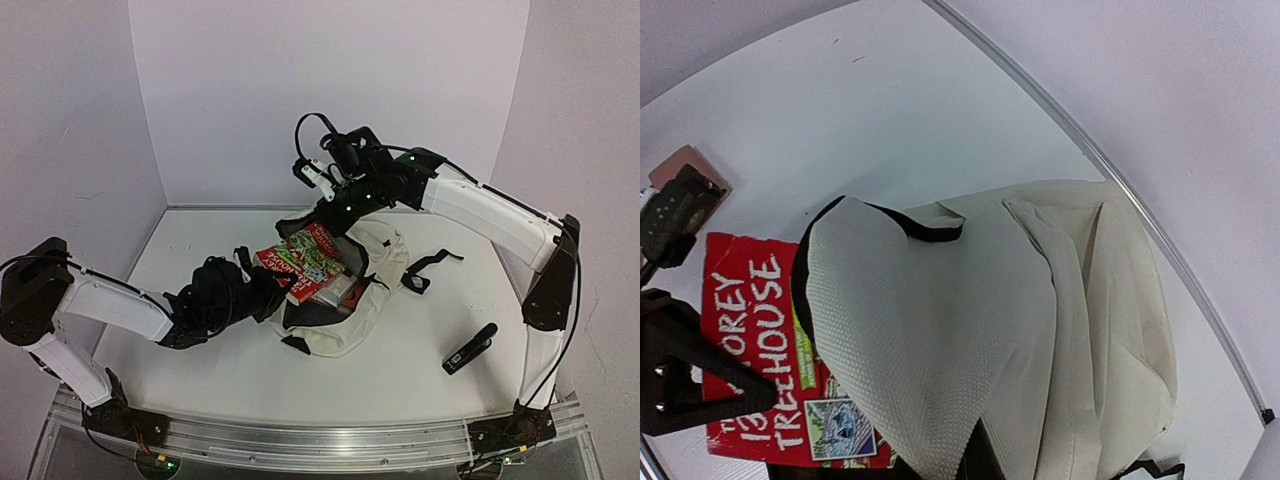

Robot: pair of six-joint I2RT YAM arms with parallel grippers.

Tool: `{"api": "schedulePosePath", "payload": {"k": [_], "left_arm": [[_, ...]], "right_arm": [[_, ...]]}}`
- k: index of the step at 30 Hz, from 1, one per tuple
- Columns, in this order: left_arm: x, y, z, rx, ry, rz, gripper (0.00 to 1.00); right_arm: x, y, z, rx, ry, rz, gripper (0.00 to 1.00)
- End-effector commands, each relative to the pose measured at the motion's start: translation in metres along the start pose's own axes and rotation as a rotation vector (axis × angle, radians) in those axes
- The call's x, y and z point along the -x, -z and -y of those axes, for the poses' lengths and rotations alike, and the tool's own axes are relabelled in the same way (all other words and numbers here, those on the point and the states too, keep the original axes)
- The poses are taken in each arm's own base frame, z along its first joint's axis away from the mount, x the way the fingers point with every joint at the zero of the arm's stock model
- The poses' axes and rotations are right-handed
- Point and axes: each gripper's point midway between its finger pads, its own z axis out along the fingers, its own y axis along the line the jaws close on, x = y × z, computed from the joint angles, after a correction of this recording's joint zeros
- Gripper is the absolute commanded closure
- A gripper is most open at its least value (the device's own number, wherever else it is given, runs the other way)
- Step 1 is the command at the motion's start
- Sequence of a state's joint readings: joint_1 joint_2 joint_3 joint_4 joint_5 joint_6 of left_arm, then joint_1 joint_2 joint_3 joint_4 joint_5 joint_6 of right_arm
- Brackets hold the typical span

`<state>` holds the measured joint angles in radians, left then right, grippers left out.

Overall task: Pack the student bag
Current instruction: Place the book in the student bag.

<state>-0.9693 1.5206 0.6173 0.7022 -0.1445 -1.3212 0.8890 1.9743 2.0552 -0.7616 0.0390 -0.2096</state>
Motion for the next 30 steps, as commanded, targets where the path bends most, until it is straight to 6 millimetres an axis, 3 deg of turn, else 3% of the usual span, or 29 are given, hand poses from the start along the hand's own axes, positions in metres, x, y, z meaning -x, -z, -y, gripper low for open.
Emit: {"api": "schedulePosePath", "payload": {"k": [1, 12, 15, 23, 30], "left_arm": [[0.017, -0.02, 0.002, 0.018, 0.134, 0.094, 1.0], [-0.009, -0.075, 0.014, -0.044, 0.175, -0.011, 1.0], [-0.004, -0.082, 0.019, -0.057, 0.159, 0.014, 0.86], [0.004, -0.058, 0.009, 0.105, 0.116, 0.07, 0.49], [0.0, -0.033, -0.008, 0.209, 0.105, 0.059, 0.46]], "right_arm": [[0.042, 0.034, 0.0, 0.017, -0.032, 0.146, 1.0], [0.047, 0.035, -0.005, 0.049, -0.049, 0.161, 1.0], [0.046, 0.033, -0.006, 0.059, -0.058, 0.156, 1.0], [0.043, 0.032, -0.005, 0.047, -0.046, 0.146, 1.0], [0.042, 0.029, -0.005, 0.042, -0.036, 0.14, 1.0]]}}
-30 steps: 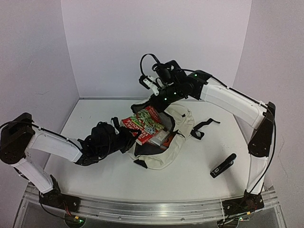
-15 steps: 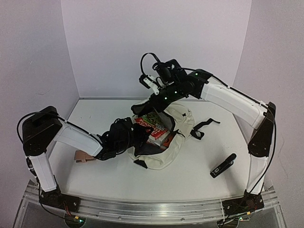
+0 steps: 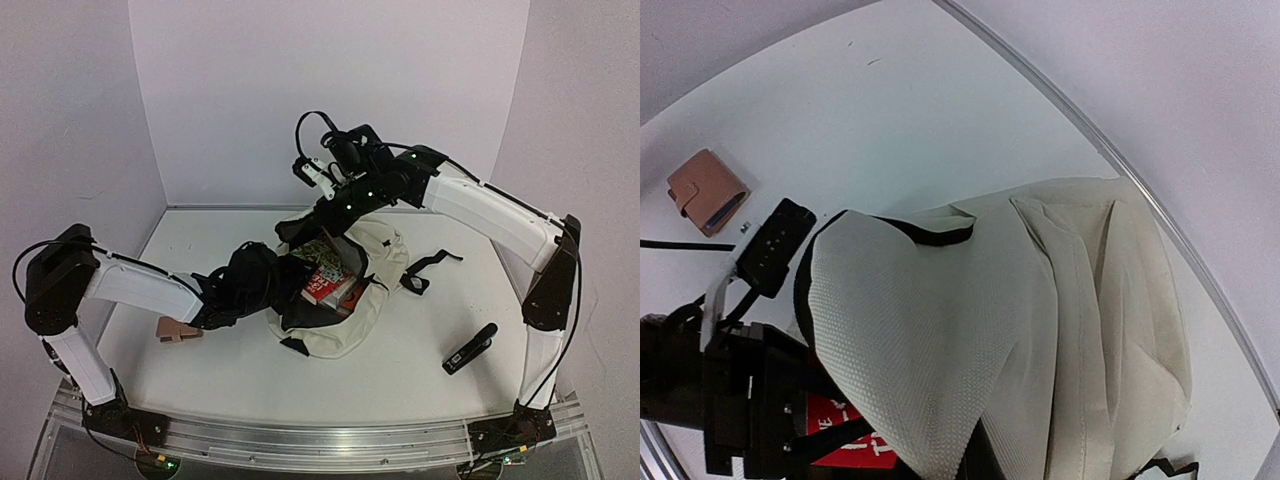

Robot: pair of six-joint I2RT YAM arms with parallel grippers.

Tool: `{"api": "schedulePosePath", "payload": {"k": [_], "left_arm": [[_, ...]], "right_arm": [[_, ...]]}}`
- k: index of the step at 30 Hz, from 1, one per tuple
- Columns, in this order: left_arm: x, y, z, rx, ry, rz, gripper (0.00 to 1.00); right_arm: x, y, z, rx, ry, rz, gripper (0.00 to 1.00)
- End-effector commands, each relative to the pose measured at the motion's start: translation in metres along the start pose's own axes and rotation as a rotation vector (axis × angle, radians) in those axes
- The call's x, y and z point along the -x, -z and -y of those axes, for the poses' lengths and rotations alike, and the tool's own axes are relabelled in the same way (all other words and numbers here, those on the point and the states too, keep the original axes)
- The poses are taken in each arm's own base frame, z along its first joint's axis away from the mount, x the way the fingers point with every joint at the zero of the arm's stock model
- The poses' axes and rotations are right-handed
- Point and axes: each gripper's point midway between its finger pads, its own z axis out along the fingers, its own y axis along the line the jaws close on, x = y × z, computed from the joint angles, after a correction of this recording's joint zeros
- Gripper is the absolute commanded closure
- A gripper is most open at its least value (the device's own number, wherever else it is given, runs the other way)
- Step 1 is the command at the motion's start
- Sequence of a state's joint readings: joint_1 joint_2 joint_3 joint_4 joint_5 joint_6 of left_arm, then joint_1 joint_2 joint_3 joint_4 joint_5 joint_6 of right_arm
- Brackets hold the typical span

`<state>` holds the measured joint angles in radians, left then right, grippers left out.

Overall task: Pack the student bag
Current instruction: Place the book in the student bag.

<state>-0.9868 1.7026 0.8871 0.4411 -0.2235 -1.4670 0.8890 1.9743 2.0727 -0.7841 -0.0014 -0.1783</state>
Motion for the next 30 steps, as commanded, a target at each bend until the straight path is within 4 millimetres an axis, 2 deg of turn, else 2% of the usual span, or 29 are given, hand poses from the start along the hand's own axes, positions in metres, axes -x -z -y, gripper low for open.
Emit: {"api": "schedulePosePath", "payload": {"k": [1, 10, 11, 14, 15, 21, 27, 30], "left_arm": [[0.004, 0.019, -0.001, 0.038, -0.001, 0.02, 0.47], [-0.008, 0.02, -0.026, 0.099, 0.019, -0.028, 0.63], [-0.009, 0.021, -0.027, 0.101, 0.018, -0.027, 0.69], [-0.011, 0.019, -0.025, 0.098, 0.003, -0.009, 0.96], [-0.012, 0.015, -0.022, 0.09, 0.001, -0.007, 0.99], [-0.007, -0.01, 0.005, 0.021, -0.021, 0.02, 1.0], [0.013, -0.033, 0.027, -0.036, -0.013, 0.046, 1.0], [0.024, -0.044, 0.035, -0.05, -0.023, 0.05, 1.0]], "right_arm": [[0.04, 0.025, -0.001, 0.004, -0.001, 0.138, 1.0], [0.039, 0.026, -0.001, 0.005, 0.004, 0.135, 1.0], [0.038, 0.026, -0.001, 0.005, 0.005, 0.135, 1.0], [0.038, 0.025, -0.003, 0.017, 0.0, 0.132, 1.0], [0.037, 0.025, -0.004, 0.021, -0.002, 0.132, 1.0], [0.034, 0.028, -0.02, 0.115, -0.001, 0.131, 1.0], [0.036, 0.044, -0.047, 0.278, -0.01, 0.151, 1.0], [0.034, 0.044, -0.052, 0.313, -0.023, 0.145, 1.0]]}}
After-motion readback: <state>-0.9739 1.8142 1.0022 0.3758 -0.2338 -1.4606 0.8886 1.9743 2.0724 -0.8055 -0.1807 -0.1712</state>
